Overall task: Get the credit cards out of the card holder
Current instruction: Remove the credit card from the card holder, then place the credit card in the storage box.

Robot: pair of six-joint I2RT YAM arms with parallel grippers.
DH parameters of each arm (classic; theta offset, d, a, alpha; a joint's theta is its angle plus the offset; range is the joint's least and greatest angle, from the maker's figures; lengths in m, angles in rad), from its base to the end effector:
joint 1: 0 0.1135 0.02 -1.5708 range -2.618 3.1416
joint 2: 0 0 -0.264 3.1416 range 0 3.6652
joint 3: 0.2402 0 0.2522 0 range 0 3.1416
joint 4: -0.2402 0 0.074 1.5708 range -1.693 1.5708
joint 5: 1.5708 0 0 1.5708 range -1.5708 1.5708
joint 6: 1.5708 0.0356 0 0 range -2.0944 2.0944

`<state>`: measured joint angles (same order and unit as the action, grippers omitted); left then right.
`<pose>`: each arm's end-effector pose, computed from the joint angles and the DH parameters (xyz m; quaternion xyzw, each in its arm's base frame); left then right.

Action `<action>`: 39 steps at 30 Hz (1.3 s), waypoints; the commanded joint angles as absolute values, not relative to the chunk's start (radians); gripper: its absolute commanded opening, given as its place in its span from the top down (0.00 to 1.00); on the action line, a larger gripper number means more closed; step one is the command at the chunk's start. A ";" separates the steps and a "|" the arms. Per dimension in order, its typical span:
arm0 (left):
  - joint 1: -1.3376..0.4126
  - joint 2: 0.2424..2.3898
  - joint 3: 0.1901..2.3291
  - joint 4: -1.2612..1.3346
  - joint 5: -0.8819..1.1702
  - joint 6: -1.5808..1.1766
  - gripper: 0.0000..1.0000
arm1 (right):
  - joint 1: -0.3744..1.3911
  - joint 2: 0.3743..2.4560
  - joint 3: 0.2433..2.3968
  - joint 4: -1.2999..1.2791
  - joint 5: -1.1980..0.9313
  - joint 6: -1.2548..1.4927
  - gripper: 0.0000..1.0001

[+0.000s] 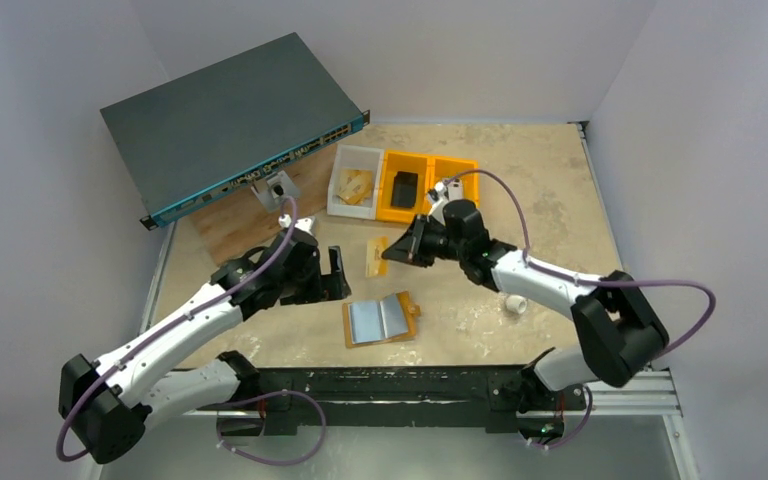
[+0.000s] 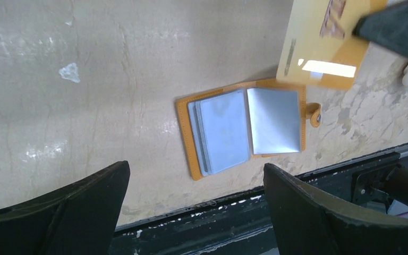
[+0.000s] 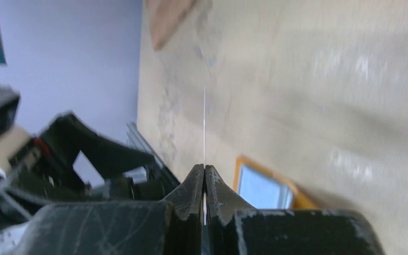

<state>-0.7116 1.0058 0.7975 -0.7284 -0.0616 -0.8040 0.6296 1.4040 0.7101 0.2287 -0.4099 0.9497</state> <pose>0.1496 -0.1261 0.2563 -0.0534 0.9483 -0.1929 0.2465 0.2326 0.1870 0.2155 0.0273 0.8396 0.4870 0.2390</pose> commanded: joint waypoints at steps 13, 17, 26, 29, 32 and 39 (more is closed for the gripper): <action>-0.669 0.882 0.857 -0.814 -0.071 -0.743 0.02 | 0.498 1.991 1.487 0.125 -0.455 0.888 1.00; -0.668 0.869 0.863 -0.823 -0.068 -0.742 0.02 | 0.492 2.107 1.632 0.080 -0.435 0.879 1.00; -0.667 0.862 0.861 -0.831 -0.058 -0.744 0.02 | 0.484 2.243 1.788 0.032 -0.419 0.870 0.90; -0.667 0.866 0.860 -0.828 -0.052 -0.745 0.02 | 0.482 2.237 1.783 0.032 -0.417 0.867 0.76; -0.668 0.868 0.861 -0.824 -0.048 -0.745 0.02 | 0.482 2.225 1.786 0.029 -0.423 0.867 0.67; -0.667 0.875 0.855 -0.816 -0.045 -0.755 0.02 | 0.483 2.149 1.727 0.009 -0.415 0.851 0.64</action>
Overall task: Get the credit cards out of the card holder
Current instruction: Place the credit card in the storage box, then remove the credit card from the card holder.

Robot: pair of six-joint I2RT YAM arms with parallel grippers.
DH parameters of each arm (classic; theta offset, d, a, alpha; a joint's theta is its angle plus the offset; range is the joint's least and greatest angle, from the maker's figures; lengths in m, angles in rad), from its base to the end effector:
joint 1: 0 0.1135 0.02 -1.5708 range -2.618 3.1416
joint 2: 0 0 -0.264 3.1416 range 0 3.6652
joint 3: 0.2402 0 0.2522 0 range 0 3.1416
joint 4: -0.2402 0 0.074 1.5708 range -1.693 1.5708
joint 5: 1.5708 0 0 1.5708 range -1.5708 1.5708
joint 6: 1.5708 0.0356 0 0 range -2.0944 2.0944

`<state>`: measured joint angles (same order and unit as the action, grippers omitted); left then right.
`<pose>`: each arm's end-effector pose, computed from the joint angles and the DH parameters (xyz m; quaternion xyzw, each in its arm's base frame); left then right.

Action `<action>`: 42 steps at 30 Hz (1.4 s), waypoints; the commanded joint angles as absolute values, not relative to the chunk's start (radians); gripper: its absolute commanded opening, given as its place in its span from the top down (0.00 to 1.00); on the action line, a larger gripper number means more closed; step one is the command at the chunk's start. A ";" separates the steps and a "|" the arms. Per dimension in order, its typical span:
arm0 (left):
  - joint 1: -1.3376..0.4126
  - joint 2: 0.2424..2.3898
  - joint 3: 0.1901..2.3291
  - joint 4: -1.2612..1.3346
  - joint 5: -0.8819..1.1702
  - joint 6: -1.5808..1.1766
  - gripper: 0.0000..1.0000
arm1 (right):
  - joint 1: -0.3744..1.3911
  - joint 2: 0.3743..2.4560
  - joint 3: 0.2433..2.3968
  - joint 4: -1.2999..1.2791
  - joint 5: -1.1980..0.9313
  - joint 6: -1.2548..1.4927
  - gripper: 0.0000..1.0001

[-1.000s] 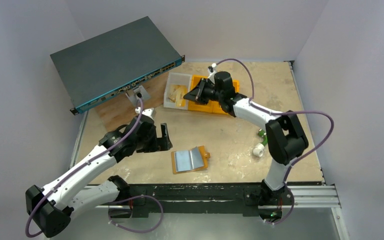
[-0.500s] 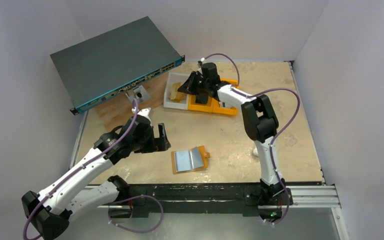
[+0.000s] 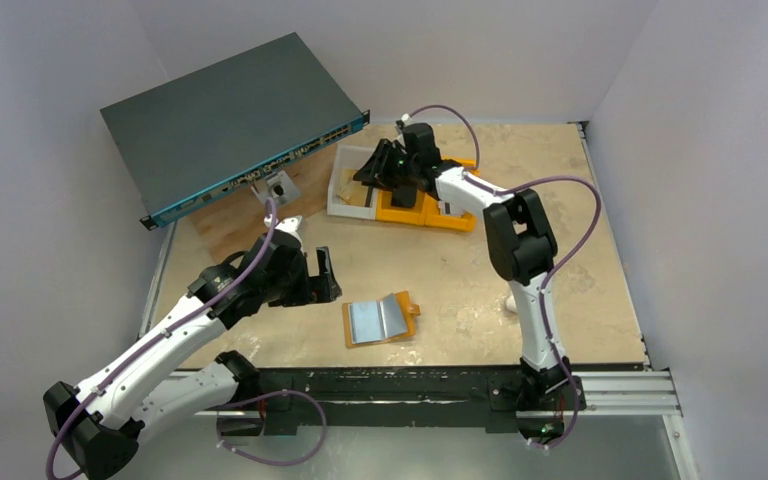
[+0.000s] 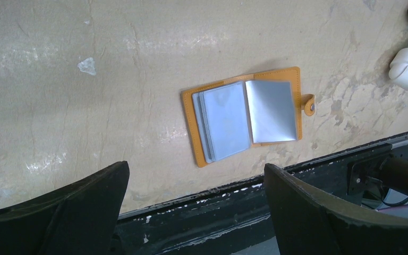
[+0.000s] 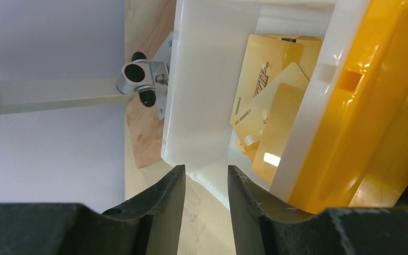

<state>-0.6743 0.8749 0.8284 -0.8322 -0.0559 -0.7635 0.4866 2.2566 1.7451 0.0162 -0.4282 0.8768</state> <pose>0.1326 -0.1034 0.2803 -0.0514 0.9390 -0.2035 0.2725 0.4561 0.2580 0.1997 0.0559 0.8444 0.4571 0.2737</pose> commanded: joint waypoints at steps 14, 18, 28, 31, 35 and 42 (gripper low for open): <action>-0.667 0.884 0.838 -0.782 -0.037 -0.770 0.02 | 0.512 1.796 1.333 0.067 -0.370 0.854 0.62; -0.668 0.888 0.836 -0.776 -0.036 -0.766 0.02 | 0.529 1.665 1.202 0.054 -0.343 0.839 0.61; -0.667 0.920 0.820 -0.774 -0.039 -0.754 0.02 | 0.617 1.386 1.012 -0.074 -0.231 0.774 0.52; -0.668 0.928 0.816 -0.773 -0.040 -0.756 0.02 | 0.689 1.342 0.983 -0.110 -0.162 0.767 0.49; -0.667 0.934 0.813 -0.776 -0.047 -0.758 0.02 | 0.793 1.326 0.955 -0.137 -0.088 0.775 0.44; -0.667 0.941 0.804 -0.782 -0.060 -0.765 0.02 | 0.927 1.327 0.904 -0.165 -0.003 0.797 0.35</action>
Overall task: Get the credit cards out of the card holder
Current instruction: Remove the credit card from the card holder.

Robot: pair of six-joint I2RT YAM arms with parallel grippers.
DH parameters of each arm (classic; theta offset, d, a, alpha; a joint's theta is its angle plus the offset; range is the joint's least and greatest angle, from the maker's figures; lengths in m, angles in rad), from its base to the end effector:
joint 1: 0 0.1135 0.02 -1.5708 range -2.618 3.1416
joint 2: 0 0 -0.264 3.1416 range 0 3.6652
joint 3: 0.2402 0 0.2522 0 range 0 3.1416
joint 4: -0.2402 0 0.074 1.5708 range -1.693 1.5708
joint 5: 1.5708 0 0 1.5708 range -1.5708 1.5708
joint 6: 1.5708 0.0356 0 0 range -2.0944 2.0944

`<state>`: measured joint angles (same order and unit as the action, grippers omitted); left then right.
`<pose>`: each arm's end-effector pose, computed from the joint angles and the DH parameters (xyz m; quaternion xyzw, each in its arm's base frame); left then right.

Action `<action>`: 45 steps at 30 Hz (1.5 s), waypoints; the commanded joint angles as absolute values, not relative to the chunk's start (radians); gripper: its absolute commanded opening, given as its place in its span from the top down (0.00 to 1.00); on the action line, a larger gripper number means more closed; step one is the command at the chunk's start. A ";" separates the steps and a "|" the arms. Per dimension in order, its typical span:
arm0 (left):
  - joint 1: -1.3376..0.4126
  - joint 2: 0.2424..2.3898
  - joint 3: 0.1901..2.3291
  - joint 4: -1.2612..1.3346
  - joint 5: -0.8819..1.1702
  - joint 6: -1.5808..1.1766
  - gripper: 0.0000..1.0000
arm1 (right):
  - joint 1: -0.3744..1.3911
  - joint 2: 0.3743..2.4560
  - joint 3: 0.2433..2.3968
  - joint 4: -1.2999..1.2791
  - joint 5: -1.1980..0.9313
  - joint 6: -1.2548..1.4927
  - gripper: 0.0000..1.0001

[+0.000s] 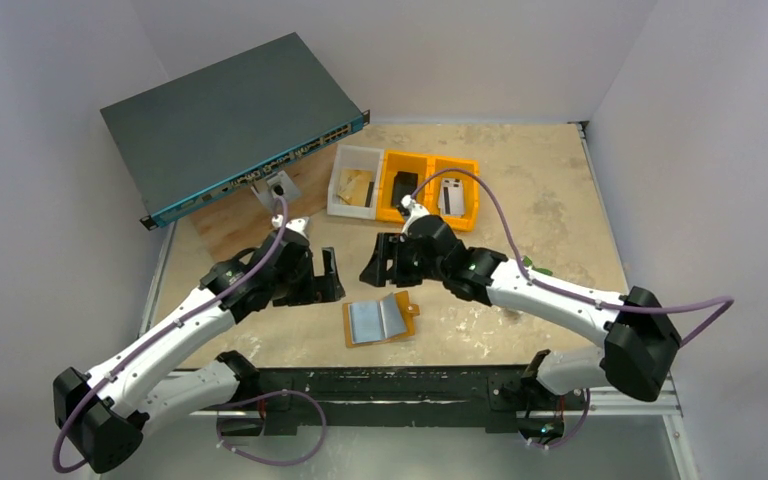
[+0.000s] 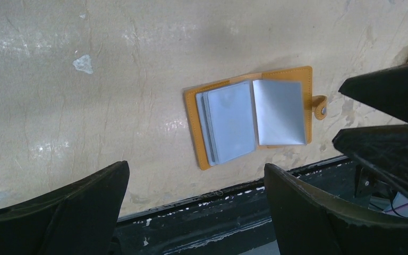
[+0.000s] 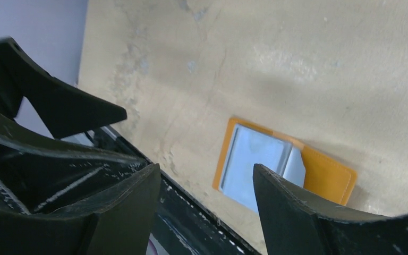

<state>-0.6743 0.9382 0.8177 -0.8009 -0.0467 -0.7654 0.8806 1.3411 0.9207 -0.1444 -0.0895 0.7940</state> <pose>0.1421 -0.1114 0.2693 -0.0506 0.9462 -0.1936 0.2544 0.1889 0.2337 0.2668 -0.0594 0.8735 0.3840 0.2933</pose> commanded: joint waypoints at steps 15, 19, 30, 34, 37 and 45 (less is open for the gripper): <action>-0.666 0.968 0.755 -0.747 -0.050 -0.784 0.02 | 1.042 1.532 0.975 -0.246 0.078 0.753 0.32; -0.666 0.972 0.742 -0.730 -0.035 -0.794 0.02 | 1.067 1.591 1.016 -0.281 0.110 0.743 0.33; -0.666 0.977 0.725 -0.709 -0.017 -0.799 0.02 | 1.127 1.697 1.078 -0.362 0.199 0.753 0.37; -0.666 0.980 0.718 -0.704 -0.012 -0.798 0.02 | 1.147 1.743 1.101 -0.375 0.213 0.760 0.38; -0.666 0.984 0.717 -0.705 -0.011 -0.798 0.02 | 1.150 1.772 1.106 -0.378 0.216 0.764 0.40; -0.666 0.979 0.705 -0.711 -0.014 -0.804 0.02 | 1.149 1.813 1.064 -0.353 0.168 0.798 0.56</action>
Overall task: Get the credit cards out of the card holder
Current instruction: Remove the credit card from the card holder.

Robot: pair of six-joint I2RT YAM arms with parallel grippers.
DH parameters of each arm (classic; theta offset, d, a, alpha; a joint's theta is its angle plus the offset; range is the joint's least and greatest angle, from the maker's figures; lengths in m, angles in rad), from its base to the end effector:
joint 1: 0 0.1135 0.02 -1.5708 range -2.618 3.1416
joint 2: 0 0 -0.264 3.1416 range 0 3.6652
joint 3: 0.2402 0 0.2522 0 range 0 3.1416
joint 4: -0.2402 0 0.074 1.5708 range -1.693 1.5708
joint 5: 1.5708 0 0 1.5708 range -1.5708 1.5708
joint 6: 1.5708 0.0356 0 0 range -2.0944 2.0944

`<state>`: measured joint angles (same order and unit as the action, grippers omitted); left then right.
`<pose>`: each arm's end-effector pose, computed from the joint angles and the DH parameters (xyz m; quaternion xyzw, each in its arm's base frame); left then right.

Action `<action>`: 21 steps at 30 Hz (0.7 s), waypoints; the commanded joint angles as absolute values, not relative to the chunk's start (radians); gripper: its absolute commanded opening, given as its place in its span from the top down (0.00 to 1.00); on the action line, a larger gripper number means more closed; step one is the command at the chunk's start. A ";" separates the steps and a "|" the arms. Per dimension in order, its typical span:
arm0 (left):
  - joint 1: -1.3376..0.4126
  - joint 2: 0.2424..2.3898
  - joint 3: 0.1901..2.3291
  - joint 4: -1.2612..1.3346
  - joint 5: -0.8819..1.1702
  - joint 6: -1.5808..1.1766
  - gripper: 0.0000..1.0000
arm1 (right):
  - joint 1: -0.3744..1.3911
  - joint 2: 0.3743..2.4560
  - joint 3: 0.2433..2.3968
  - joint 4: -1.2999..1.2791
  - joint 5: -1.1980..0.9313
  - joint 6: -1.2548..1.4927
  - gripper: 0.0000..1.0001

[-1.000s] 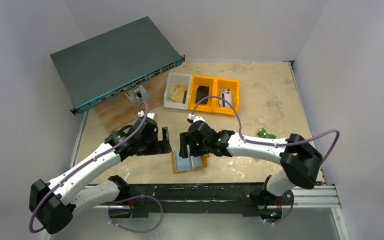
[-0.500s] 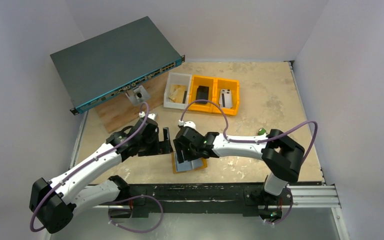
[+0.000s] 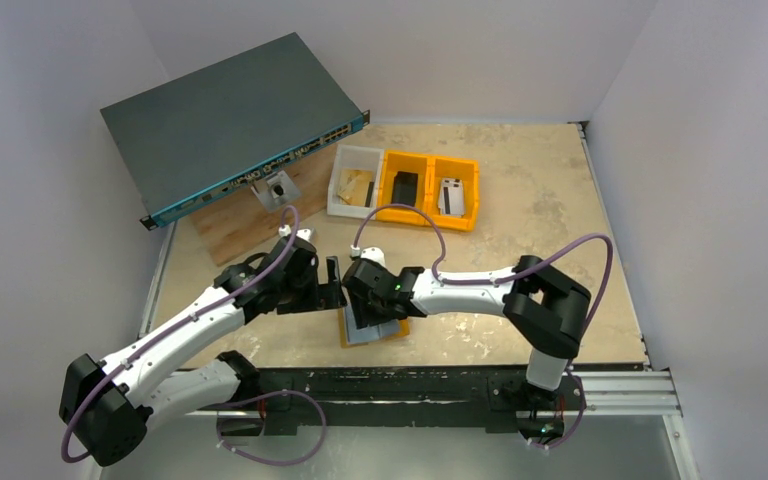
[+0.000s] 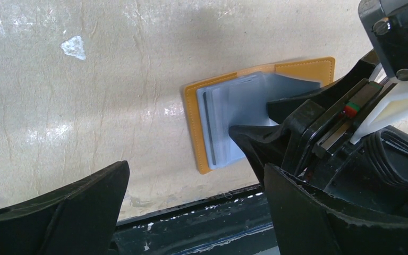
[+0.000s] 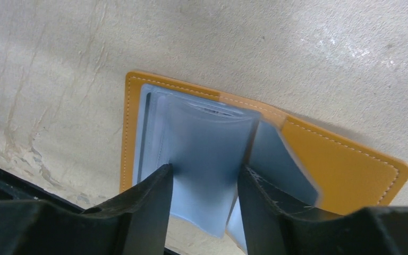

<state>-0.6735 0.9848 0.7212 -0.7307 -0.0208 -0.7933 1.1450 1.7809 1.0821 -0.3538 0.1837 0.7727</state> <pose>0.1457 -0.1154 0.2357 -0.0603 0.9568 -0.1829 0.2179 0.1526 0.3208 0.1654 -0.1550 0.9503 0.1579 0.2191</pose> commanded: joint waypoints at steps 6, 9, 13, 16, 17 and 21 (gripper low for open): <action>-0.666 0.987 0.688 -0.699 -0.005 -0.810 0.05 | 1.142 1.809 1.002 -0.270 0.106 0.821 0.73; -0.666 0.997 0.676 -0.681 0.030 -0.817 0.12 | 1.131 1.809 0.973 -0.228 0.071 0.835 0.82; -0.666 1.022 0.655 -0.643 0.065 -0.829 0.32 | 1.107 1.807 0.926 -0.167 0.025 0.849 0.89; -0.666 1.051 0.647 -0.618 0.083 -0.834 0.51 | 1.089 1.808 0.895 -0.123 0.004 0.861 0.94; -0.666 1.059 0.644 -0.610 0.088 -0.837 0.56 | 1.084 1.808 0.885 -0.108 0.004 0.861 0.95; -0.666 1.097 0.641 -0.579 0.106 -0.840 0.74 | 1.067 1.803 0.843 -0.055 -0.047 0.869 0.99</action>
<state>-0.6735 1.0733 0.6456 -0.6453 0.0700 -0.8280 1.0752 1.7660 0.9169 -0.0360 -0.0196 0.8650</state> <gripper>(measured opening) 0.329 0.024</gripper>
